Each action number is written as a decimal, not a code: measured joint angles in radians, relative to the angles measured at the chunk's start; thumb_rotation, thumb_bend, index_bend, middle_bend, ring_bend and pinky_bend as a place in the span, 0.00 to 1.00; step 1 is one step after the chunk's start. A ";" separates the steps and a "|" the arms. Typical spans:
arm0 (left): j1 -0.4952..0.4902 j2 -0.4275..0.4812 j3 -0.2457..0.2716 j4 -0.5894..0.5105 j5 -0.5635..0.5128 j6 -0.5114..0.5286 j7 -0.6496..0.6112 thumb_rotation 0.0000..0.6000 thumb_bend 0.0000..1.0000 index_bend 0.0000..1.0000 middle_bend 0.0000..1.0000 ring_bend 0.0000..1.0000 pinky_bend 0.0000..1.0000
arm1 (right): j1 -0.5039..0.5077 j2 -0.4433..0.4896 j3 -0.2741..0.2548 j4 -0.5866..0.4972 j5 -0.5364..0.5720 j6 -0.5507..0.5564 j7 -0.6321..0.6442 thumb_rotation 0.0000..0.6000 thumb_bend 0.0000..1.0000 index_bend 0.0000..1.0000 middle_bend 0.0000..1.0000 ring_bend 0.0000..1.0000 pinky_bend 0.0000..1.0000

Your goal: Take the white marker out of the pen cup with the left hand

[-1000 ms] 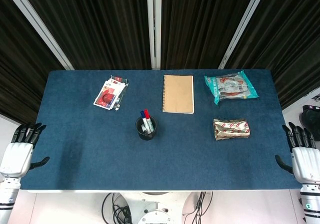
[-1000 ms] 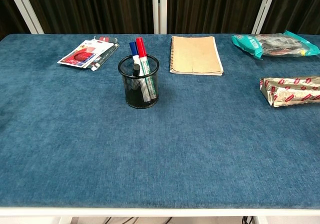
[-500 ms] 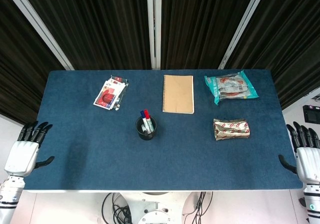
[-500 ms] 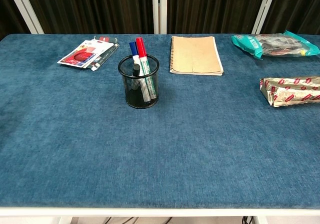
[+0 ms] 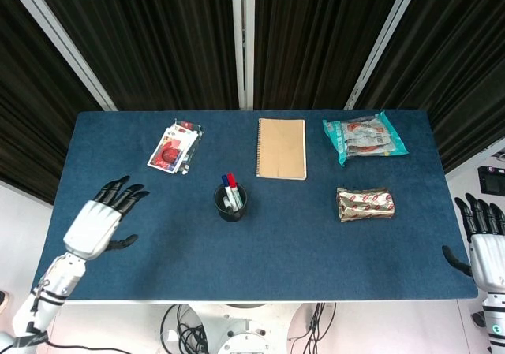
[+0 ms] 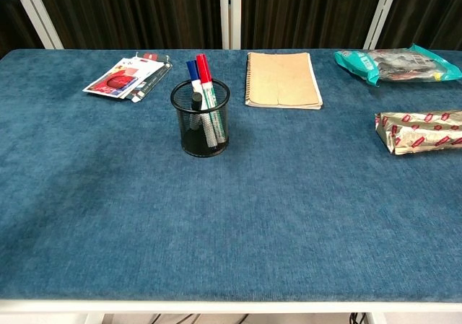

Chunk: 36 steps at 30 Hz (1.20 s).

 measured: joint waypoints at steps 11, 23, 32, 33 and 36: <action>-0.220 -0.150 -0.085 0.035 -0.125 -0.258 -0.019 1.00 0.24 0.25 0.17 0.04 0.18 | 0.003 0.009 0.005 -0.018 0.007 -0.007 -0.013 1.00 0.17 0.00 0.00 0.00 0.00; -0.344 -0.300 -0.115 0.144 -0.257 -0.360 0.009 1.00 0.29 0.33 0.19 0.04 0.19 | 0.000 0.015 0.005 -0.020 0.020 -0.014 -0.004 1.00 0.17 0.00 0.00 0.00 0.00; -0.390 -0.367 -0.105 0.199 -0.258 -0.367 -0.002 1.00 0.29 0.35 0.21 0.06 0.18 | -0.001 0.018 0.006 -0.019 0.031 -0.021 0.004 1.00 0.17 0.00 0.00 0.00 0.00; -0.394 -0.373 -0.104 0.205 -0.260 -0.369 -0.003 1.00 0.29 0.35 0.21 0.06 0.18 | -0.001 0.019 0.006 -0.019 0.034 -0.023 0.005 1.00 0.17 0.00 0.00 0.00 0.00; -0.406 -0.387 -0.104 0.223 -0.269 -0.372 -0.008 1.00 0.30 0.37 0.21 0.06 0.18 | -0.001 0.020 0.007 -0.017 0.039 -0.027 0.012 1.00 0.16 0.00 0.00 0.00 0.00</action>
